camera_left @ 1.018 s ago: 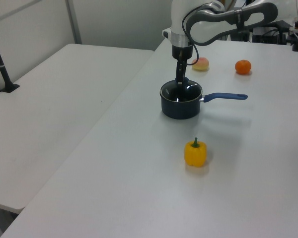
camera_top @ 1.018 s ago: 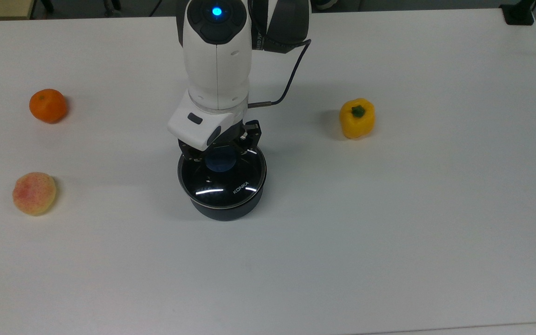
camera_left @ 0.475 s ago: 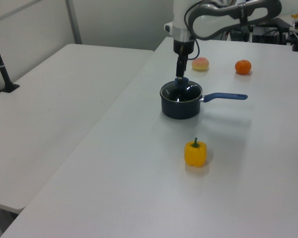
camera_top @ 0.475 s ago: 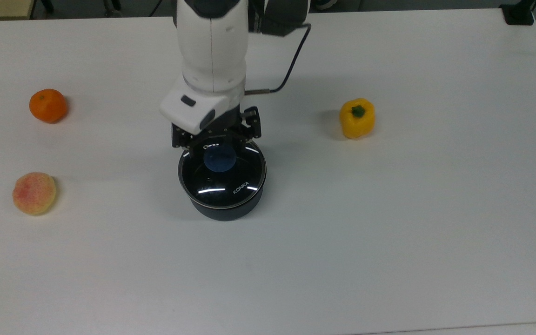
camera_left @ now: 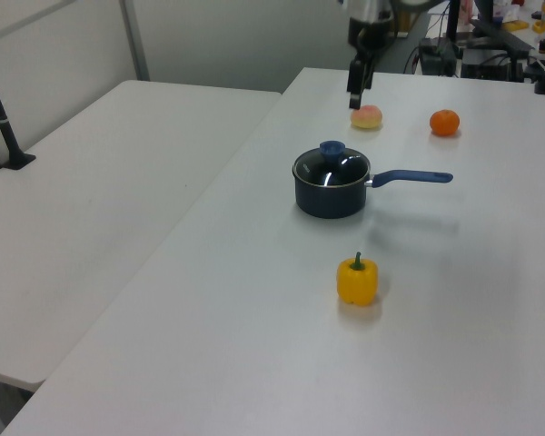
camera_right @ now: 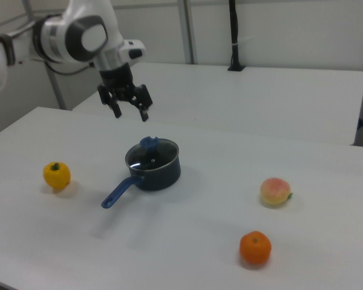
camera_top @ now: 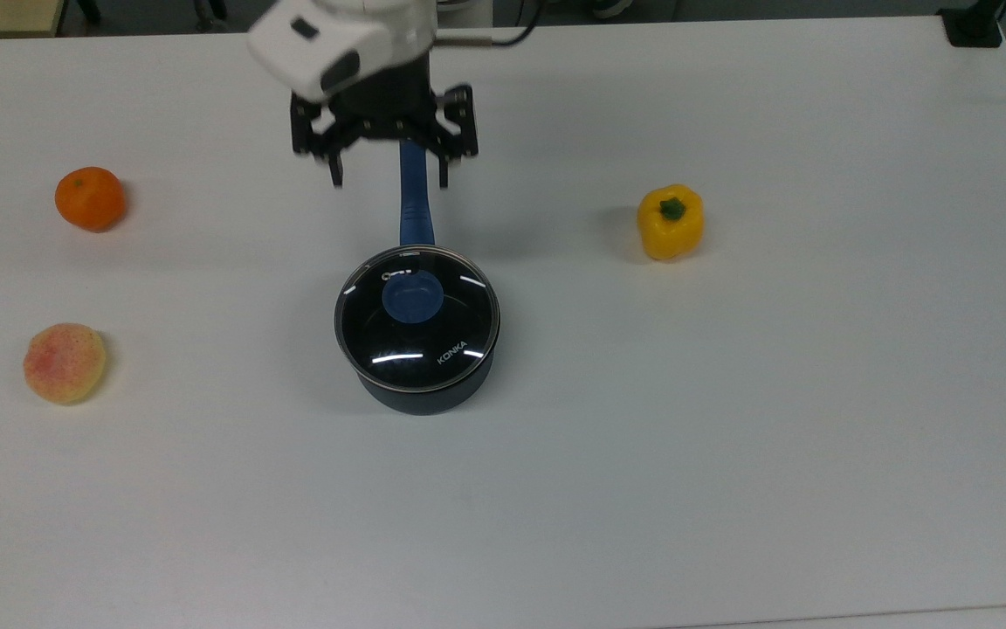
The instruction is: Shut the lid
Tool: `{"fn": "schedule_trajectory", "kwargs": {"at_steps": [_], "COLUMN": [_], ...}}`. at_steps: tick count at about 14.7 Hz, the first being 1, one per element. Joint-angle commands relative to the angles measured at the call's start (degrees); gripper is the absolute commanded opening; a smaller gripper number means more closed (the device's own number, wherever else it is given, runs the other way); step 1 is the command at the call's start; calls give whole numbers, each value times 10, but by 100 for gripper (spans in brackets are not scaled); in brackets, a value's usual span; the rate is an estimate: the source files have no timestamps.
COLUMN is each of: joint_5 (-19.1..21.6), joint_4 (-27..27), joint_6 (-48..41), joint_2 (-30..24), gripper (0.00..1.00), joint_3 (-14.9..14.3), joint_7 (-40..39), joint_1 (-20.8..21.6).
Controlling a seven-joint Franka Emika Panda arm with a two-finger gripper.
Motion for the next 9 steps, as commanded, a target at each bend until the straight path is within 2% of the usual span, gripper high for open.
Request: {"fn": "schedule_trajectory", "kwargs": {"at_steps": [1,3,5,9], "joint_5": [0,11,13,13], "joint_4": [-50,-51,-61,-71], "joint_6": [-77,-145,-156,-155], "joint_2": [-97,-134,-156,-162], "gripper": [100,100,100,100], "joint_3": [3,9,36,86], "joint_7": [66,67,76,100], "joint_1": [-7,-17,-38,-69]}}
